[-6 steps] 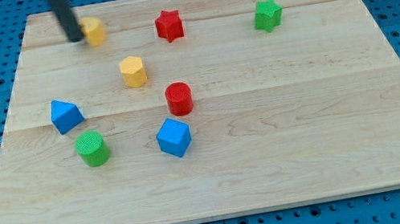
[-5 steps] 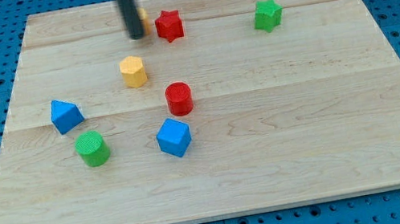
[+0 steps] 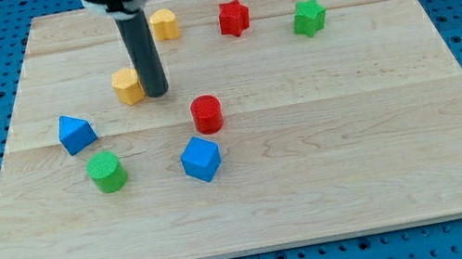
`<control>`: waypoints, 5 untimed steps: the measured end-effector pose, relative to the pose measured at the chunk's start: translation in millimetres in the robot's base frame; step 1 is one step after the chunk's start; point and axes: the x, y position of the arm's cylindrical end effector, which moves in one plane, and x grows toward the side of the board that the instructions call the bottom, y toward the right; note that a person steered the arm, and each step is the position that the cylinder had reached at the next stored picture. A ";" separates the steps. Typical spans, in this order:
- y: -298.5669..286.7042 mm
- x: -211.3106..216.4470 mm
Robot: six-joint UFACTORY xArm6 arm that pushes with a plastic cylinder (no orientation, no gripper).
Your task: Move the yellow hexagon parallel to the left of the yellow heart
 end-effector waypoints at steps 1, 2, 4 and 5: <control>-43.9 -3.0; -51.9 -40.2; -89.2 -112.5; -91.1 -91.7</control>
